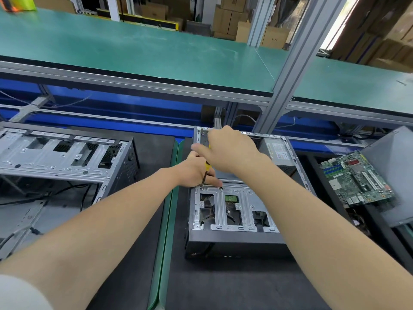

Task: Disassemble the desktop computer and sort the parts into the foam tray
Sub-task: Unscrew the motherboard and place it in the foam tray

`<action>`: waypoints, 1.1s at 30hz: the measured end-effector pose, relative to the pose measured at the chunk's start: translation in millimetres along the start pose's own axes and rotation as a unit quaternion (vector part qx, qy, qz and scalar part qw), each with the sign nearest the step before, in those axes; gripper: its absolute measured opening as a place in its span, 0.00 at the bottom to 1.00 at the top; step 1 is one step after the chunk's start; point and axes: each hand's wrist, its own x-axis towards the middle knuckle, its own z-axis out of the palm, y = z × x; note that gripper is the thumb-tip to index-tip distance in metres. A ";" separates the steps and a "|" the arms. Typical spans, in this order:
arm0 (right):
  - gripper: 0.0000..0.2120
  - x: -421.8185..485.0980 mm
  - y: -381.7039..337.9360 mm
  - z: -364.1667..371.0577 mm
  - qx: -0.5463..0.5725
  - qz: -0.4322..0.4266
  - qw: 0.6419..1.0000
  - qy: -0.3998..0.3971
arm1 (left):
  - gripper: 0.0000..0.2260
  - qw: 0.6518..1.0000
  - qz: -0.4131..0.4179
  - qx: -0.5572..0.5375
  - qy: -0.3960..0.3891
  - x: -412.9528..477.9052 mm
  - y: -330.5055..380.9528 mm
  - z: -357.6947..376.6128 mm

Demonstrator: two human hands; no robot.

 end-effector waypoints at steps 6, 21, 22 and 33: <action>0.18 8.0 -10.2 13.6 0.092 0.040 0.995 0.007 | 0.20 1.000 0.019 0.002 0.009 -0.8 -0.8 -0.8; 0.09 14.2 15.8 -5.8 0.068 -0.146 0.980 -0.116 | 0.14 0.999 0.008 -0.037 -0.006 1.8 -9.8 1.9; 0.09 13.9 15.7 -5.8 0.066 -0.145 0.980 -0.116 | 0.14 0.999 0.008 -0.036 -0.010 1.8 -10.0 1.7; 0.14 1.8 -6.4 -1.5 -0.050 -0.029 0.998 0.004 | 0.19 1.000 0.021 -0.007 0.013 -1.1 -3.1 1.3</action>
